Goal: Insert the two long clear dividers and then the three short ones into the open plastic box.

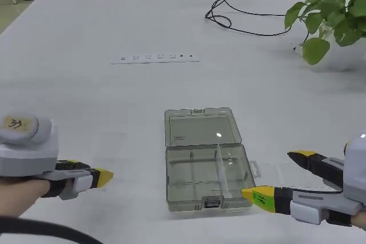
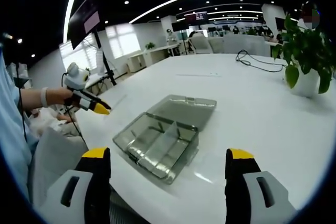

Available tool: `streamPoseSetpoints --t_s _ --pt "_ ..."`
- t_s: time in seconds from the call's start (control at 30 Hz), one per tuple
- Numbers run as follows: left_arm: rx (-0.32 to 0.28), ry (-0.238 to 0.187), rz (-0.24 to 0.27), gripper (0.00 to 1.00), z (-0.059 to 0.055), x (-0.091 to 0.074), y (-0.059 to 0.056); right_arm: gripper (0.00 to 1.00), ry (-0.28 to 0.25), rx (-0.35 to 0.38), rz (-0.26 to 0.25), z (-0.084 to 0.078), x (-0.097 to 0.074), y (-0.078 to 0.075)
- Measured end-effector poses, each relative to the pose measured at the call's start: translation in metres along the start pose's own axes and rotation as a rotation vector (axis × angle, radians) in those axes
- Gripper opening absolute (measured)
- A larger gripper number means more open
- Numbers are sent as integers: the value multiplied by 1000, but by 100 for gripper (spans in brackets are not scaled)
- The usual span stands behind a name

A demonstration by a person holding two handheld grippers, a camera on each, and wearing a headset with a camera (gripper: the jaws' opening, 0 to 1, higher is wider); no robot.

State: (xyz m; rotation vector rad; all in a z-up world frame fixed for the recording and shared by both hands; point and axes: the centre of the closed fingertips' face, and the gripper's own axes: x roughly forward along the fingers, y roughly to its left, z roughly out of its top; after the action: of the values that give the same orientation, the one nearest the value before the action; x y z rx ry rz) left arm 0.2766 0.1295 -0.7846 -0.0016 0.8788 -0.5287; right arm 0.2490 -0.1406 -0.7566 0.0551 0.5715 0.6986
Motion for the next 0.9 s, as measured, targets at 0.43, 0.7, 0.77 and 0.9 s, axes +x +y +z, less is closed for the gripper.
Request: streamPoseSetpoints --t_s 0.43,0.7,0.77,0.9 --pt "108 -65 -58 30 24 9 -41 82 -45 117 25 17 12 4" --pt "129 -114 -112 30 37 17 -77 72 -69 202 76 29 26 18" --pt "132 -119 -129 30 37 19 -87 71 -80 218 82 32 29 21" --pt "144 -124 -154 30 38 22 -101 67 -101 259 109 40 33 27"
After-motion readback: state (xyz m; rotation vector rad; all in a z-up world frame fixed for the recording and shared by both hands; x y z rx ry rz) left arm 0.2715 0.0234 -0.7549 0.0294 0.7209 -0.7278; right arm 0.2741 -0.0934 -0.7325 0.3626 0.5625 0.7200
